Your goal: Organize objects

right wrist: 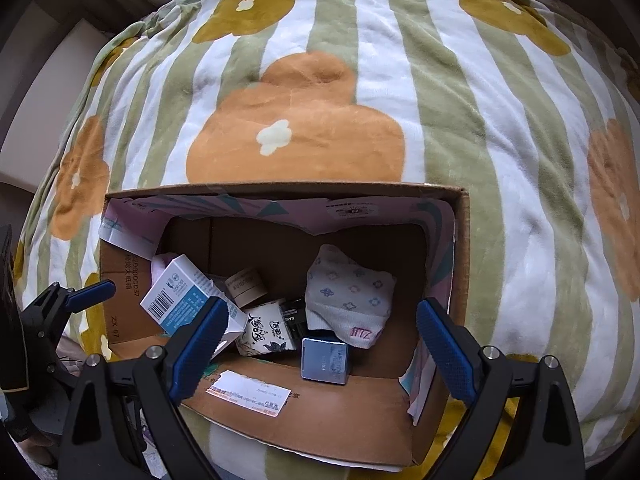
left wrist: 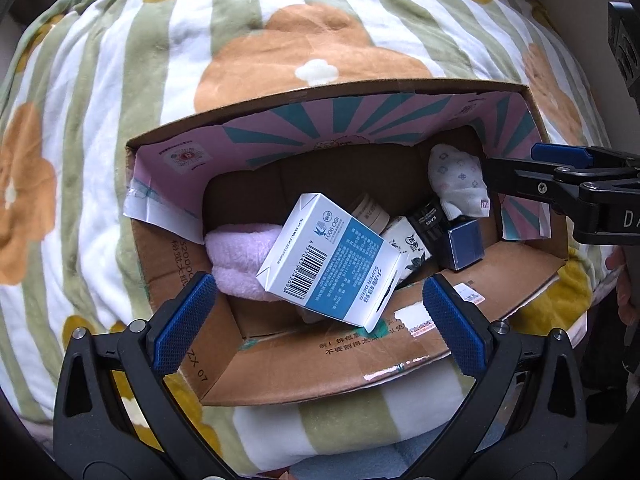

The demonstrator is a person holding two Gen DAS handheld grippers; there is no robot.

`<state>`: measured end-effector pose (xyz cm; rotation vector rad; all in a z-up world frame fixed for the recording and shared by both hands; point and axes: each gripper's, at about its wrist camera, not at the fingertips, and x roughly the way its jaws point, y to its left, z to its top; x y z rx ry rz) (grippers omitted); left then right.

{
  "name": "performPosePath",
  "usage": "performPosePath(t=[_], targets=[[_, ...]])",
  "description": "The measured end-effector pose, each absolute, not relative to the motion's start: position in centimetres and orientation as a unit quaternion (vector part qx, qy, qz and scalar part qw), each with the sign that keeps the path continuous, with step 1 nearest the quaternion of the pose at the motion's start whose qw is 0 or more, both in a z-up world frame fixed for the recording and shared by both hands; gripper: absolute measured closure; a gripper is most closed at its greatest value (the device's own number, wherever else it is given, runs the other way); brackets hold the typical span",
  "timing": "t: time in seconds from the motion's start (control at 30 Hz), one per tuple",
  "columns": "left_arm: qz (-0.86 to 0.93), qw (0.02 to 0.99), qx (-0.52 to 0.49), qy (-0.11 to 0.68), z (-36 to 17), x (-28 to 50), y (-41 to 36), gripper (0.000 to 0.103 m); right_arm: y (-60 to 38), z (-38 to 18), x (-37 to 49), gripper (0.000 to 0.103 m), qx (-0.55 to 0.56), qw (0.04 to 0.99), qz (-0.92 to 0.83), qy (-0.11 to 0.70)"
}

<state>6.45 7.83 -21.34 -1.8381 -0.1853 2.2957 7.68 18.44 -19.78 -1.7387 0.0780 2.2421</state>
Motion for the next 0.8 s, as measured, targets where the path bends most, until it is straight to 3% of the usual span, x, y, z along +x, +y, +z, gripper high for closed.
performPosePath(t=[0.33, 0.43, 0.8], targets=[[0.796, 0.084, -0.595, -0.074, -19.0, 6.4, 6.8, 0.000, 17.4, -17.9, 7.6, 0.009, -0.590, 0.162, 0.791, 0.015], [0.808, 0.072, -0.576, -0.098, -17.5, 6.4, 5.8, 0.000, 17.0, -17.1, 7.5, 0.002, -0.588, 0.166, 0.791, 0.017], [0.840, 0.044, -0.532, -0.096, -10.9, 6.4, 3.7, 0.000, 14.4, -12.1, 8.0, 0.002, -0.554, 0.181, 0.812, -0.002]])
